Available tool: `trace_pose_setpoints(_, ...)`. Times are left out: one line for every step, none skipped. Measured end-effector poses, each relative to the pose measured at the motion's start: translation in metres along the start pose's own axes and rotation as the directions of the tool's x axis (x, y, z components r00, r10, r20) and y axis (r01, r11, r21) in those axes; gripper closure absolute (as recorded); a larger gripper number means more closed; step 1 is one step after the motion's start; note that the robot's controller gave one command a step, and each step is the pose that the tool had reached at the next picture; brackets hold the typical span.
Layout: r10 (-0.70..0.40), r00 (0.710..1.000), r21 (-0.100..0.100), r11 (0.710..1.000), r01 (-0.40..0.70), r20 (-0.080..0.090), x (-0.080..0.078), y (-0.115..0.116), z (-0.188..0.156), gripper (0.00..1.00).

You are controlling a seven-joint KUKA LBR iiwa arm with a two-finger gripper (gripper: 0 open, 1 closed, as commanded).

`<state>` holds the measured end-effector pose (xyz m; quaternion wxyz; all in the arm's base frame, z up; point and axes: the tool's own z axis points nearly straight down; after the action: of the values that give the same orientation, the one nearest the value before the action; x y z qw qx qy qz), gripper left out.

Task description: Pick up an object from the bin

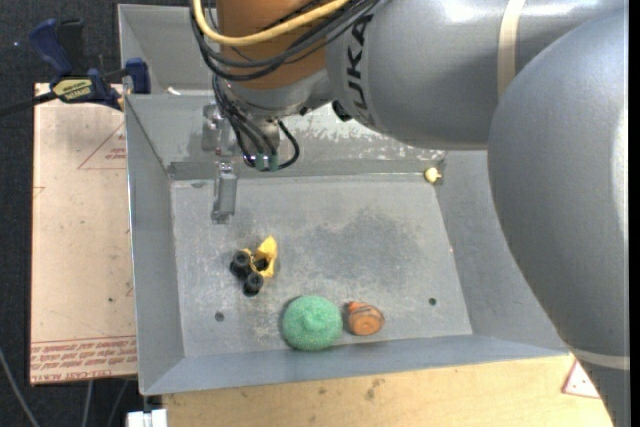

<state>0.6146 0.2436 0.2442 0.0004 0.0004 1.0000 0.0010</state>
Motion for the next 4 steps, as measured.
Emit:
trace_pose_setpoints(0.000, 1.000, 0.000, 1.000, 0.000, 0.000, 0.000, 0.000, 0.000, 0.00)
trace_pose_setpoints(0.053, 0.999, -0.003, 0.999, -0.053, 0.005, 0.004, -0.017, 0.046, 0.00)
trace_pose_setpoints(0.137, 0.991, 0.002, 0.991, -0.137, -0.003, 0.034, -0.032, 0.077, 0.00)
trace_pose_setpoints(0.035, 0.999, 0.000, 0.999, -0.035, 0.002, 0.058, -0.060, 0.129, 0.00)
